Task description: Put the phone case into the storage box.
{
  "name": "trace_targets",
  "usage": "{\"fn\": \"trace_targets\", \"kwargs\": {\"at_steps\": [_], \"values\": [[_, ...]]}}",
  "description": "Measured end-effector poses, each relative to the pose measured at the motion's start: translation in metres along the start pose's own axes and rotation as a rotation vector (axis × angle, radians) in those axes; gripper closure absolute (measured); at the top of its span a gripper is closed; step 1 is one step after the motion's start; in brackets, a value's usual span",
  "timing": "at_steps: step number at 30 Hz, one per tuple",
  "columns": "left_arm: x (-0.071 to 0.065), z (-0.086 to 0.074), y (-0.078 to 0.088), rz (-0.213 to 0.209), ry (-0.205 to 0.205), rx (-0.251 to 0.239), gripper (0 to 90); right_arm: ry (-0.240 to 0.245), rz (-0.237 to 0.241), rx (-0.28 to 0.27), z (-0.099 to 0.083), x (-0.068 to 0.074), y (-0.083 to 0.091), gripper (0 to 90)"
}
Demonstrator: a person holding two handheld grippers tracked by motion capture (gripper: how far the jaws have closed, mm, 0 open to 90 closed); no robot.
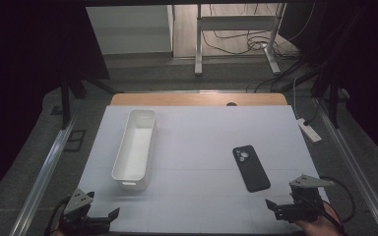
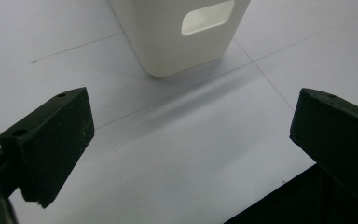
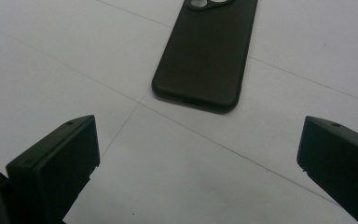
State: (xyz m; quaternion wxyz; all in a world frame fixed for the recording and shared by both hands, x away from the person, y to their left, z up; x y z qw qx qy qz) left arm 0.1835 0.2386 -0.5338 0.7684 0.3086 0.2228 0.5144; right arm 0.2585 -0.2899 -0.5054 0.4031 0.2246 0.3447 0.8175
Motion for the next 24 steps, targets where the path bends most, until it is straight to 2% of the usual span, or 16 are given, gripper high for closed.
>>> {"fn": "trace_targets", "kwargs": {"at_steps": [6, 19, 24], "values": [[0.000, 0.000, 0.000, 0.001, -0.001, 0.001, 0.6, 0.023, 0.006, 0.023, 0.001, -0.001, -0.004, 0.0], [-0.001, 0.000, -0.001, 0.003, -0.001, 0.002, 0.7, 0.035, 0.028, 0.063, 0.011, -0.003, -0.016, 0.0], [-0.001, 0.000, -0.001, 0.005, -0.001, 0.003, 0.7, 0.040, 0.016, 0.073, 0.016, -0.006, -0.020, 0.0]]}}
Point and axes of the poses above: each handheld gripper's, and its own axes: y roughly backward along the jaws, z roughly out of its top, x roughly to its left, the point moved 6 cm from there along -y, roughly forward along the jaws, and after that the axes turned 5 degrees about z, right-handed, at the moved point
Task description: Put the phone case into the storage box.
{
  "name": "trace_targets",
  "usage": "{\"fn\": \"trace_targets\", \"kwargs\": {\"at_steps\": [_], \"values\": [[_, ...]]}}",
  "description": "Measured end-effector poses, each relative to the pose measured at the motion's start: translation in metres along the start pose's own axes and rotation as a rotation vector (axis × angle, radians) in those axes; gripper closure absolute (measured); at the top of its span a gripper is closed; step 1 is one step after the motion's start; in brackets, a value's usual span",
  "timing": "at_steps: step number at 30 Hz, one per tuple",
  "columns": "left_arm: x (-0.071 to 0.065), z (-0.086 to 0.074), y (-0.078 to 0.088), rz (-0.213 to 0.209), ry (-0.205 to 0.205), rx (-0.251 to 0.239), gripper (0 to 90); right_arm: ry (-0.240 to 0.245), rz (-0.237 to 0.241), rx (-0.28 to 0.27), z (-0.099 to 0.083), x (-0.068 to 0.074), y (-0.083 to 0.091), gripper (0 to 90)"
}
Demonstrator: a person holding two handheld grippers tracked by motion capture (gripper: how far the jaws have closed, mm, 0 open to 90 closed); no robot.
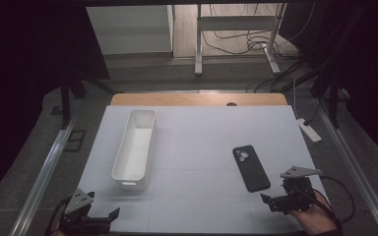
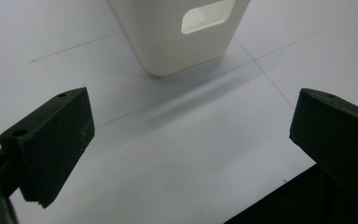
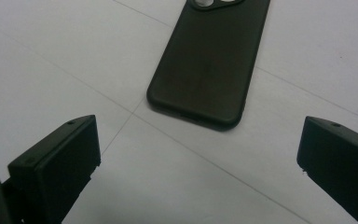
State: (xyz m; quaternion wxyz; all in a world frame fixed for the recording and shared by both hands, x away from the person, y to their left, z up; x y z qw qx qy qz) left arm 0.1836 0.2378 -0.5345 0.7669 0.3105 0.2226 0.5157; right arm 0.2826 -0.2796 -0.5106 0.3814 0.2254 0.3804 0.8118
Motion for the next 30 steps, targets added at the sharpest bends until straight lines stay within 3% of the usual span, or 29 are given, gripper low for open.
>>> {"fn": "trace_targets", "kwargs": {"at_steps": [15, 25, 30], "values": [[0.001, 0.000, 0.000, -0.005, 0.001, 0.001, 0.9, -0.003, 0.007, -0.008, 0.013, -0.002, -0.007, 0.0], [0.001, 0.000, 0.000, -0.007, 0.007, 0.003, 1.0, 0.033, 0.008, 0.010, 0.024, -0.003, -0.013, 0.0], [0.001, 0.000, 0.000, -0.009, 0.011, 0.003, 1.1, 0.046, 0.031, 0.012, 0.032, -0.002, -0.017, 0.0]]}}
Point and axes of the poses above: each handheld gripper's, and its own axes: y roughly backward along the jaws, z roughly out of its top, x roughly to its left, the point moved 6 cm from there along -y, roughly forward along the jaws, and after that the axes turned 5 degrees about z, right-handed, at the moved point
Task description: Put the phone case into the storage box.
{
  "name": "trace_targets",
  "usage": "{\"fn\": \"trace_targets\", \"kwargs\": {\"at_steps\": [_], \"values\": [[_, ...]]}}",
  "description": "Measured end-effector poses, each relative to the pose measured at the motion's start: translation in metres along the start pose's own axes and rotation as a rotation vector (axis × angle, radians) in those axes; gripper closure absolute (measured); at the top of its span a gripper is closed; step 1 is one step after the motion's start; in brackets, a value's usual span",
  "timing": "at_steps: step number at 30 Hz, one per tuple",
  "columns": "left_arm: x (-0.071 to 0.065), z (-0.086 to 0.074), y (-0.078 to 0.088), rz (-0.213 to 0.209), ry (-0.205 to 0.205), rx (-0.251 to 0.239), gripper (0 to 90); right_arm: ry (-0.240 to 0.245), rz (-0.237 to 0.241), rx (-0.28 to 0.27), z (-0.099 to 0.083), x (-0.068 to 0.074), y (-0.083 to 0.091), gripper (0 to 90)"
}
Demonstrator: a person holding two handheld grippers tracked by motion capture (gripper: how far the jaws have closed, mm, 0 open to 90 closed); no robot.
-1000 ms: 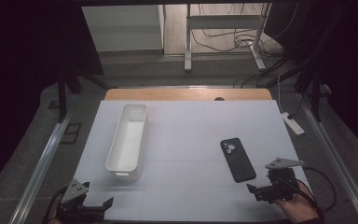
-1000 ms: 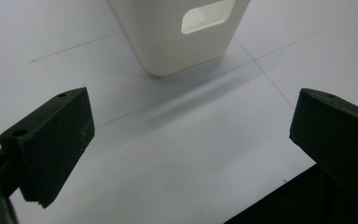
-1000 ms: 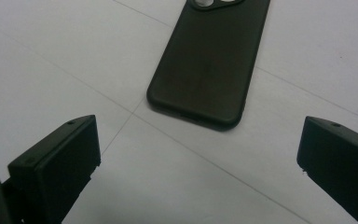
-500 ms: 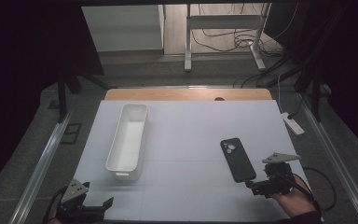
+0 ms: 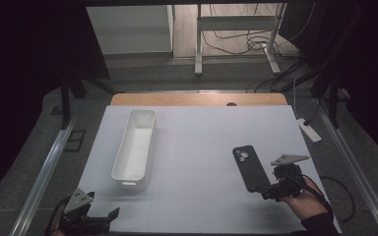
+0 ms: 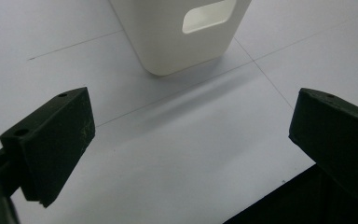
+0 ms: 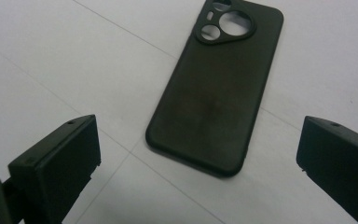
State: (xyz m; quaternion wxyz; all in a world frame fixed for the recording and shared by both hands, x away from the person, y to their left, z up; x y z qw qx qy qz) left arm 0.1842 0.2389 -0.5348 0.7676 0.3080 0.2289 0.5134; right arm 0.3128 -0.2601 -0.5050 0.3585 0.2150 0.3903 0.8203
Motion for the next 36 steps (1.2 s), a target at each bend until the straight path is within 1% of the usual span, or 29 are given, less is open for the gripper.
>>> {"fn": "trace_targets", "kwargs": {"at_steps": [6, 9, 12, 17, 19, 23, 27, 31, 36], "values": [[0.000, 0.000, 0.000, 0.002, 0.001, 0.001, 1.1, 0.009, 0.015, 0.001, 0.007, 0.000, -0.006, 0.0], [0.000, 0.000, 0.000, 0.003, 0.001, 0.001, 1.2, 0.009, 0.008, -0.001, 0.010, -0.001, -0.008, 0.0], [0.000, 0.000, 0.000, 0.001, -0.002, 0.004, 1.3, 0.005, -0.004, -0.014, 0.015, -0.002, -0.011, 0.0], [0.000, 0.000, 0.000, 0.003, -0.003, 0.004, 1.3, 0.002, 0.009, -0.015, 0.020, -0.001, -0.014, 0.0], [0.000, 0.000, 0.000, 0.002, -0.001, 0.004, 1.4, 0.008, 0.023, -0.007, 0.024, -0.001, -0.017, 0.0], [0.000, 0.000, -0.001, 0.002, -0.002, 0.004, 1.4, 0.017, 0.026, 0.001, 0.026, -0.001, -0.019, 0.0], [0.000, 0.000, 0.000, 0.001, -0.001, 0.004, 1.4, 0.036, 0.022, 0.006, 0.031, -0.002, -0.024, 0.0], [0.000, 0.000, -0.001, 0.001, 0.000, 0.005, 1.4, 0.041, 0.024, 0.012, 0.034, -0.003, -0.028, 0.0], [0.000, 0.000, -0.001, 0.001, 0.000, 0.007, 1.5, 0.019, 0.027, 0.014, 0.040, -0.007, -0.031, 0.0]]}}
Point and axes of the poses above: each handheld gripper's, and its own axes: y roughly backward along the jaws, z roughly out of its top, x roughly to its left, the point moved 6 cm from there along -y, roughly forward along the jaws, and after that the axes turned 5 degrees about z, right-handed, at the moved point
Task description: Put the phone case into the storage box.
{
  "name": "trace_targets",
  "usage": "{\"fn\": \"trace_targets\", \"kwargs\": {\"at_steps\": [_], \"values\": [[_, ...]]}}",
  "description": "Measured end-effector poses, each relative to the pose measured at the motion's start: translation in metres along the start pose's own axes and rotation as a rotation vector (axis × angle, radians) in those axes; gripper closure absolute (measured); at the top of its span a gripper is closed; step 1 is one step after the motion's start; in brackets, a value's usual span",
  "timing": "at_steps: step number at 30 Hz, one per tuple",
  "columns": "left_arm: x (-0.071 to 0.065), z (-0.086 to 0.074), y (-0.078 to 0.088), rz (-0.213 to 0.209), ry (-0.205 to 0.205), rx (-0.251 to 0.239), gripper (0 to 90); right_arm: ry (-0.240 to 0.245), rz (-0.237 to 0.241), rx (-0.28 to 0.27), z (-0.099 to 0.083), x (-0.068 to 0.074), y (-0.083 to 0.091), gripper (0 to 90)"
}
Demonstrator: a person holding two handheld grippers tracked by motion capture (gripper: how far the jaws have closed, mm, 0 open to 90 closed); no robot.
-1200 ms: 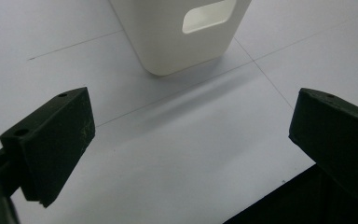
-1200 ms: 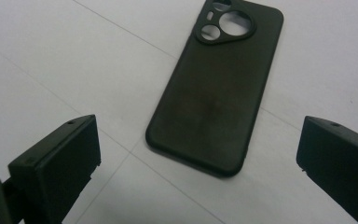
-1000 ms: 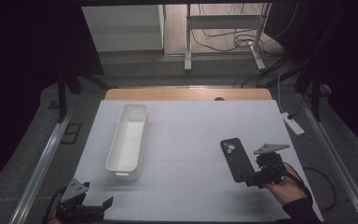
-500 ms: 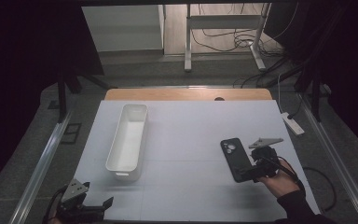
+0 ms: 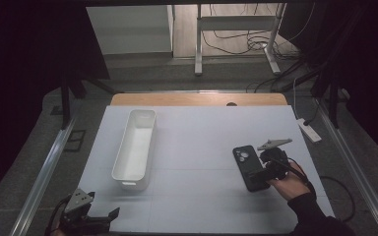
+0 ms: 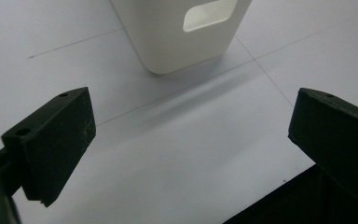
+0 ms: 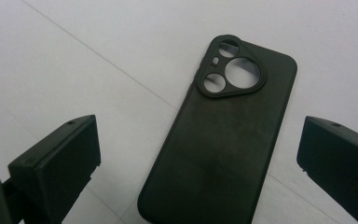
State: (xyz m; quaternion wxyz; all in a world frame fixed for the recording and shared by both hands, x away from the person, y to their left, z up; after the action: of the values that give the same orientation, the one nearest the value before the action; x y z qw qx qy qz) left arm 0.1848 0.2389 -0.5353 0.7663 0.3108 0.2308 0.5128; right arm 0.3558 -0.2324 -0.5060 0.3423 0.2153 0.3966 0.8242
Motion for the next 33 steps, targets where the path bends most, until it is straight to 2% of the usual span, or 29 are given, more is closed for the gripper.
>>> {"fn": "trace_targets", "kwargs": {"at_steps": [3, 18, 20, 21, 26, 28, 29, 31, 33], "values": [[0.000, 0.000, 0.000, 0.000, 0.000, 0.001, 1.5, -0.013, 0.003, 0.003, 0.004, -0.003, -0.002, 0.0], [0.000, 0.000, 0.000, -0.001, 0.004, 0.002, 1.7, 0.004, -0.005, 0.049, 0.013, -0.014, -0.016, 0.0], [0.000, 0.000, 0.000, -0.001, 0.004, 0.002, 1.7, 0.009, -0.017, 0.057, 0.014, -0.016, -0.017, 2.4], [0.000, 0.000, -0.001, -0.001, 0.004, 0.002, 1.7, 0.011, -0.026, 0.060, 0.014, -0.017, -0.017, 7.9], [0.000, 0.000, -0.001, -0.003, 0.004, 0.003, 1.7, 0.017, -0.011, 0.098, 0.013, -0.018, -0.017, 43.1], [0.000, 0.000, -0.001, -0.004, 0.004, 0.004, 1.8, 0.021, -0.020, 0.111, 0.013, -0.018, -0.017, 54.1], [0.000, 0.000, -0.001, -0.004, 0.004, 0.004, 1.8, 0.021, -0.020, 0.111, 0.013, -0.018, -0.017, 54.1], [0.000, 0.000, -0.001, -0.005, 0.003, 0.004, 1.8, 0.036, -0.023, 0.124, 0.012, -0.019, -0.016, 66.9], [0.000, 0.000, 0.000, -0.005, 0.005, 0.004, 1.8, 0.039, -0.029, 0.128, 0.012, -0.020, -0.015, 73.6]]}}
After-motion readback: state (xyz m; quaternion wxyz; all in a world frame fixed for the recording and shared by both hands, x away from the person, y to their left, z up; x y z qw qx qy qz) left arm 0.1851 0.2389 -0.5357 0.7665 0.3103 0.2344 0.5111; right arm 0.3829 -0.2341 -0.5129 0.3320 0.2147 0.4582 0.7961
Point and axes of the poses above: each handheld gripper's, and its own axes: y roughly backward along the jaws, z roughly out of its top, x roughly to its left, the point moved 6 cm from there along -y, roughly forward along the jaws, and after that the axes turned 5 degrees about z, right-handed, at the moved point
